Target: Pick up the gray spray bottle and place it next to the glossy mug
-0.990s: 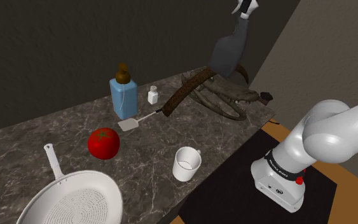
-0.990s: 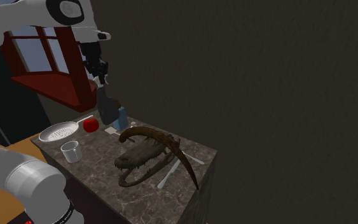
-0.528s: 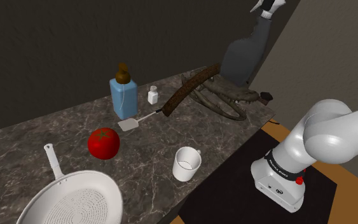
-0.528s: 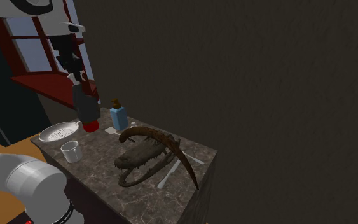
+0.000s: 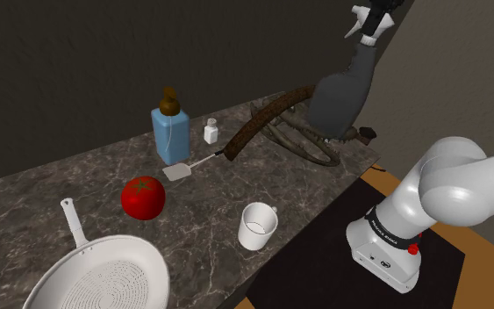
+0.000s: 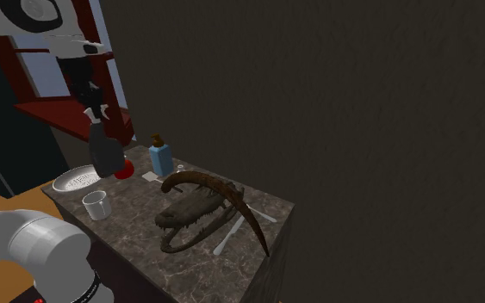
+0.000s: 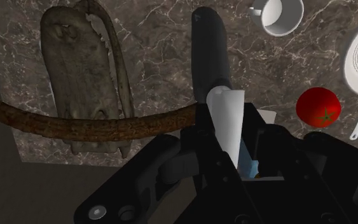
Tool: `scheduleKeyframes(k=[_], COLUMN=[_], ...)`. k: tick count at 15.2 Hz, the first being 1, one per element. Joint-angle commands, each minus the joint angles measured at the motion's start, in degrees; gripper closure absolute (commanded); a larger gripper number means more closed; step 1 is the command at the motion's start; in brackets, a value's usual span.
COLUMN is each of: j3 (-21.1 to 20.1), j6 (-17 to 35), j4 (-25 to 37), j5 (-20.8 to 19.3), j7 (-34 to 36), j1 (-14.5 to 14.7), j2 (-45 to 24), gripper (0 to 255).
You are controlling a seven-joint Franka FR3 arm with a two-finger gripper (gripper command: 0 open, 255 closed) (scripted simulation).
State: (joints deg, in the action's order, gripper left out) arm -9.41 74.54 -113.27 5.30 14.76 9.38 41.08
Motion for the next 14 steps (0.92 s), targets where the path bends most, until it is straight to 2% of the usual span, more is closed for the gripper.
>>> scheduleKeyframes(k=[1, 14], j3=[-0.1, -0.6], j6=[1.4, 10.1], j4=[-2.4, -15.9], j5=[0.1, 0.9], j7=[0.0, -0.4], j1=[0.1, 0.7], j2=[1.0, 5.9], gripper=[255, 255])
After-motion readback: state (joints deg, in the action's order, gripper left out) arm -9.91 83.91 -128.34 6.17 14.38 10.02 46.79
